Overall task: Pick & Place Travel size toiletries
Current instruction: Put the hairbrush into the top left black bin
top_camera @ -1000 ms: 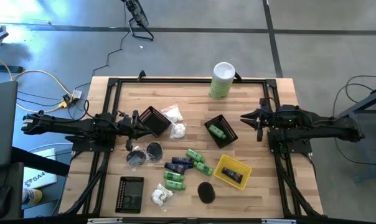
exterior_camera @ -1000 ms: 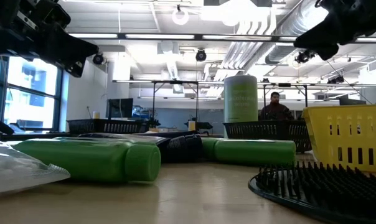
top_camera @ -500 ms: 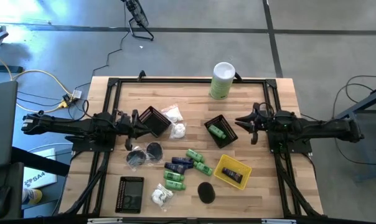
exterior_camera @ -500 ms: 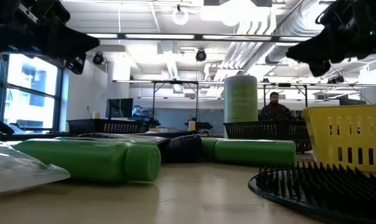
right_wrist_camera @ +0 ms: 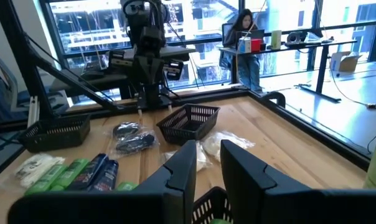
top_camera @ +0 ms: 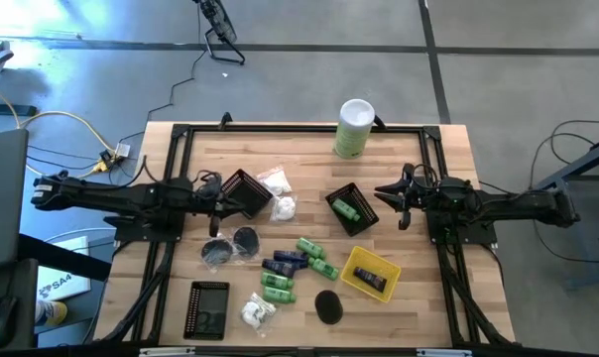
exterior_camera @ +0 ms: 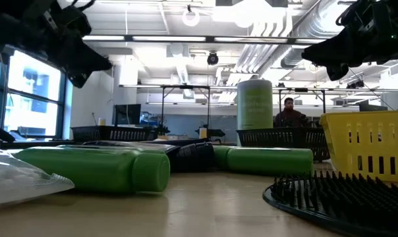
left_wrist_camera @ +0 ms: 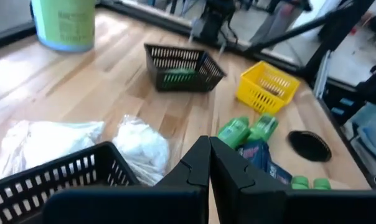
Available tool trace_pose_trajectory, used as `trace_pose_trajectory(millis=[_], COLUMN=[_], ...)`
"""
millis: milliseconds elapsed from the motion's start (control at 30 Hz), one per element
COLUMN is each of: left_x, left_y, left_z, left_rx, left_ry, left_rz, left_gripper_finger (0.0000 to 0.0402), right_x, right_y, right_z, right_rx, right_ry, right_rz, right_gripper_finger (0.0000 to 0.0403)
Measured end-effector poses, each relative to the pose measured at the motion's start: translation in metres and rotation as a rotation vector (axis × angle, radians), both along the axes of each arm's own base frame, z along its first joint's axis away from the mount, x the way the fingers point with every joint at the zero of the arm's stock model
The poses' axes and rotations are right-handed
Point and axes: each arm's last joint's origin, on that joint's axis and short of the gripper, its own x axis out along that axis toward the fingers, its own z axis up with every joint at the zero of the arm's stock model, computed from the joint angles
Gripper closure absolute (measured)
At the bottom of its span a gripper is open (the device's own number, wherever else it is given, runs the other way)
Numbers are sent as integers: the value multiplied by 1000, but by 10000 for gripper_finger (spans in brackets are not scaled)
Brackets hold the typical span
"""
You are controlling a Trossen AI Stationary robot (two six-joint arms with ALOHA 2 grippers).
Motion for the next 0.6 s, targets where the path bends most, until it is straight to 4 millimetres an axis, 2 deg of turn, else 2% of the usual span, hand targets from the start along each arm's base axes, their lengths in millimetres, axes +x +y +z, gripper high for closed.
trace_pose_trajectory(millis=[333, 600], left_x=[17, 33], left_y=[-4, -35], left_z=[14, 27], left_rx=[-190, -261], left_ry=[292, 406], left_rz=[8, -24], left_gripper_finger=[401, 401], right_x=[0, 0], right_y=[0, -2], right_z=[0, 0], right_rx=[-2, -61], right_ry=[1, 14], right_rz=[0, -65], right_gripper_finger=[337, 337])
